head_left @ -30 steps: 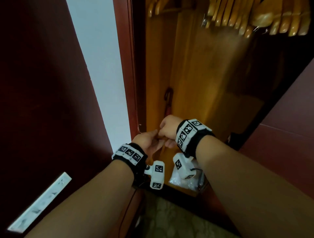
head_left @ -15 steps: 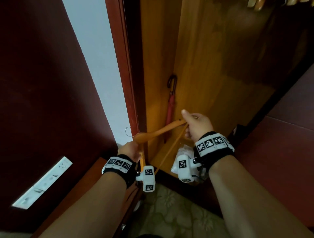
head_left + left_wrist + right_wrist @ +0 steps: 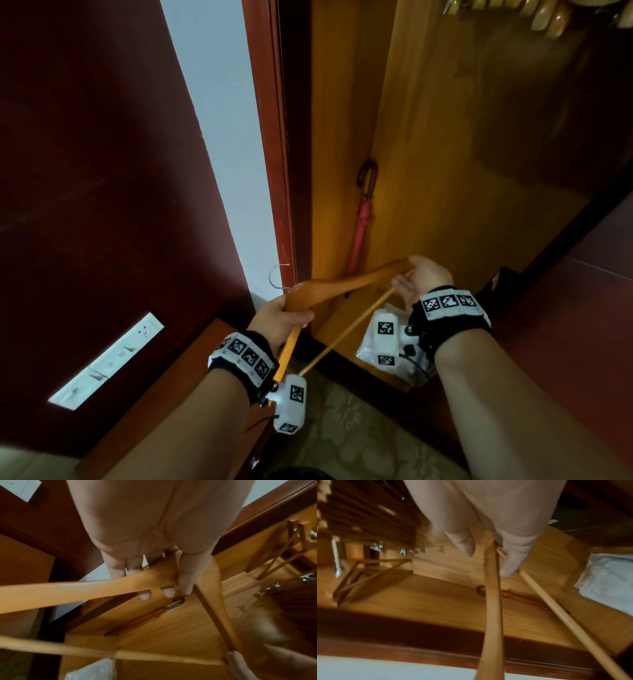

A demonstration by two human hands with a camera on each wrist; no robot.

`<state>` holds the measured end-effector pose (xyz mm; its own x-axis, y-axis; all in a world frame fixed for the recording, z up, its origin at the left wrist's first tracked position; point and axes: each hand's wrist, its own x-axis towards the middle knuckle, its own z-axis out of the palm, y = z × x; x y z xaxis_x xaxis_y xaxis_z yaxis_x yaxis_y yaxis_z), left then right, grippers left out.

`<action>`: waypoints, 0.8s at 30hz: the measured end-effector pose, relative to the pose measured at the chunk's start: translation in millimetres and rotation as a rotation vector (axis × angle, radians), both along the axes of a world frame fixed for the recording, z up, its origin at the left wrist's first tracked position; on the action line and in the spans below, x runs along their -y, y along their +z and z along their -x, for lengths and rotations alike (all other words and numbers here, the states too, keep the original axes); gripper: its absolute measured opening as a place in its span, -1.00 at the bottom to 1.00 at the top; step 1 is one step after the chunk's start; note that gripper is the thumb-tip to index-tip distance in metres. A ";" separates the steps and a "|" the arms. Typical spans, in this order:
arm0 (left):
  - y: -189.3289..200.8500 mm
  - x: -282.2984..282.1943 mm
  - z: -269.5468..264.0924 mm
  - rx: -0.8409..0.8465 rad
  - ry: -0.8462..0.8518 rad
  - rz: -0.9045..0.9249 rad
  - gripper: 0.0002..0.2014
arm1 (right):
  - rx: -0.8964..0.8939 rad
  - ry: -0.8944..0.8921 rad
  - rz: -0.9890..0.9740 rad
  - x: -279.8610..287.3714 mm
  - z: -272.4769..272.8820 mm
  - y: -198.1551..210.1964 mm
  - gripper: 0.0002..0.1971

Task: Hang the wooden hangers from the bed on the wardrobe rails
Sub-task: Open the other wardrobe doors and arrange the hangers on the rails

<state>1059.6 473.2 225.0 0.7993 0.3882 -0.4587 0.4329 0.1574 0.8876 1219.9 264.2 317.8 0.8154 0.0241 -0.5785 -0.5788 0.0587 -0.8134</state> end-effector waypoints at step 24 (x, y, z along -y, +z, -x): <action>107.9 -0.8 -42.2 0.255 -0.002 0.110 -0.63 | 0.573 0.766 0.432 -96.8 59.6 103.2 -0.49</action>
